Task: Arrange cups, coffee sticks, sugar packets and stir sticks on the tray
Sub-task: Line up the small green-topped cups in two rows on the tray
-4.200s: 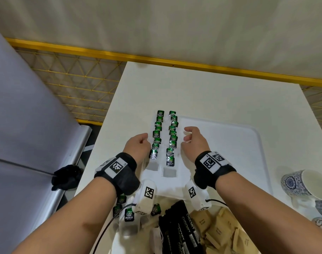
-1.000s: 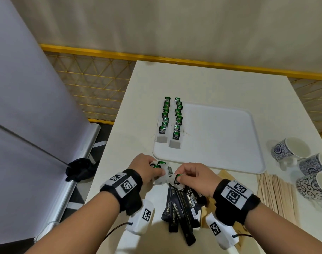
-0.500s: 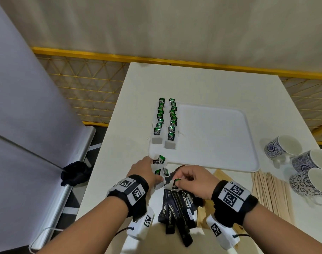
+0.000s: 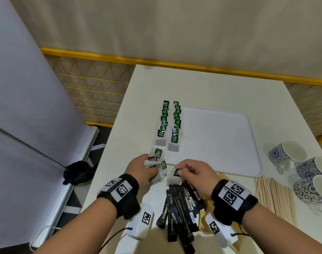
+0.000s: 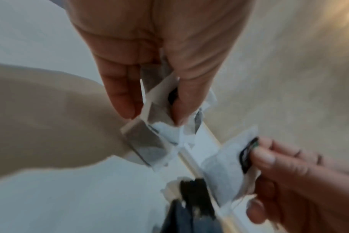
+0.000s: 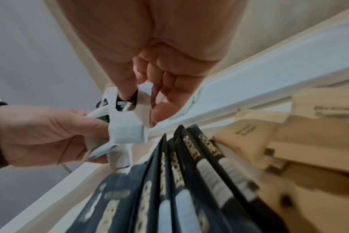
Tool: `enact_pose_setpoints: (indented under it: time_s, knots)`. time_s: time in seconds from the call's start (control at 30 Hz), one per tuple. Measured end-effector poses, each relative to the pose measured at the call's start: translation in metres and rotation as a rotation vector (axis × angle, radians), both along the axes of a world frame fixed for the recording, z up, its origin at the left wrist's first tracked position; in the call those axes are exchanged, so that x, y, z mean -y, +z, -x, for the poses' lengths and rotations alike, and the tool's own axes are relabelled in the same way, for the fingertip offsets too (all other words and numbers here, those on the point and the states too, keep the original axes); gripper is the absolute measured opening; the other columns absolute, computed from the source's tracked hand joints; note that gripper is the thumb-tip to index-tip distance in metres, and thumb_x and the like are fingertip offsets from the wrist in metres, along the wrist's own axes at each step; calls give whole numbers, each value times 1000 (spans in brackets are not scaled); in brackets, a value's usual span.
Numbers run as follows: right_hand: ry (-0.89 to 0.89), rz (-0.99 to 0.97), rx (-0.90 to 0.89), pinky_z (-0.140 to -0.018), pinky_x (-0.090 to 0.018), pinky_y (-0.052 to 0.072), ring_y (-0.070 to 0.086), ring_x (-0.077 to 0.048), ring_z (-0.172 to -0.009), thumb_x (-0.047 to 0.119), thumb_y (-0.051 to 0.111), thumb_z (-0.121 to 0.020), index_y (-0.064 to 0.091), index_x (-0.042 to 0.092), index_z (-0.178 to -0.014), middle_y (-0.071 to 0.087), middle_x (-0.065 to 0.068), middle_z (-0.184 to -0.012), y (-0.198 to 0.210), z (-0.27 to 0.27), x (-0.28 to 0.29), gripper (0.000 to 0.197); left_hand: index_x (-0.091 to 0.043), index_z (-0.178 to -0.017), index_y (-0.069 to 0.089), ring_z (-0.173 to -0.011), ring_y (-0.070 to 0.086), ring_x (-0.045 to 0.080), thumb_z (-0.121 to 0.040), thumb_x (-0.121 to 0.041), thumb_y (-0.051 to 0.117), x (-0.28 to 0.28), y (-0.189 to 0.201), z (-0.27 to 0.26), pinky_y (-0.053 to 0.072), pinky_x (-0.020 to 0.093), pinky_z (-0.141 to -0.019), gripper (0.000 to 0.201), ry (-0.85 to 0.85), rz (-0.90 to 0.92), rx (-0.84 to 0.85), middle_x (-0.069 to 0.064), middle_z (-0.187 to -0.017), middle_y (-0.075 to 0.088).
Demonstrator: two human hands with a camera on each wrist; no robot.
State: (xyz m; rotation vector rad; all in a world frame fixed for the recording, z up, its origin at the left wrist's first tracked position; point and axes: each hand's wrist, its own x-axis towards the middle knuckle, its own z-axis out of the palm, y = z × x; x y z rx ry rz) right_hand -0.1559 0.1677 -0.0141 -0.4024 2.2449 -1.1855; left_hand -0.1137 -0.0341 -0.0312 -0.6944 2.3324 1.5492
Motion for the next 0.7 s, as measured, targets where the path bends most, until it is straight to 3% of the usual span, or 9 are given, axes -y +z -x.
enact_pose_setpoints:
  time_s: [0.1,0.27,0.43,0.6,0.7]
  knots:
    - [-112,9,-55,-71,-21,51,59,0,-66,14,56,-92,69,30,-92,70,9,-82,-1,19,6,21,-16,-106,62,-96,63,23,-83,-4,68,11,8,4,50,31,-86,27,135,-157,-32,4,-100,68]
    - [-116,-88,-76,-77,-36,54,59,-15,-67,13,50,-94,67,28,-100,65,2,-73,0,58,22,23,-21,-94,64,-99,65,32,-82,-3,69,23,11,12,51,48,-92,22,194,-260,-28,11,-102,70]
    - [-7,-128,-38,-76,-29,54,60,-15,-68,13,50,-95,68,21,-106,62,5,-73,5,81,52,23,-23,-93,64,-95,65,28,-83,-1,67,24,10,19,53,44,-89,24,166,-286,-16,8,-100,71]
    - [38,-125,107,-63,-21,53,57,-12,-59,11,55,-94,68,19,-110,59,4,-72,-2,96,78,23,-18,-100,64,-87,65,23,-84,1,65,26,7,26,54,32,-76,24,156,-283,-1,8,-98,70]
    - [-22,-119,107,-61,-22,55,56,-11,-59,7,57,-91,71,18,-102,63,2,-75,-8,104,88,21,-15,-102,64,-85,65,22,-84,1,65,29,5,31,53,29,-73,24,158,-286,4,9,-100,71]
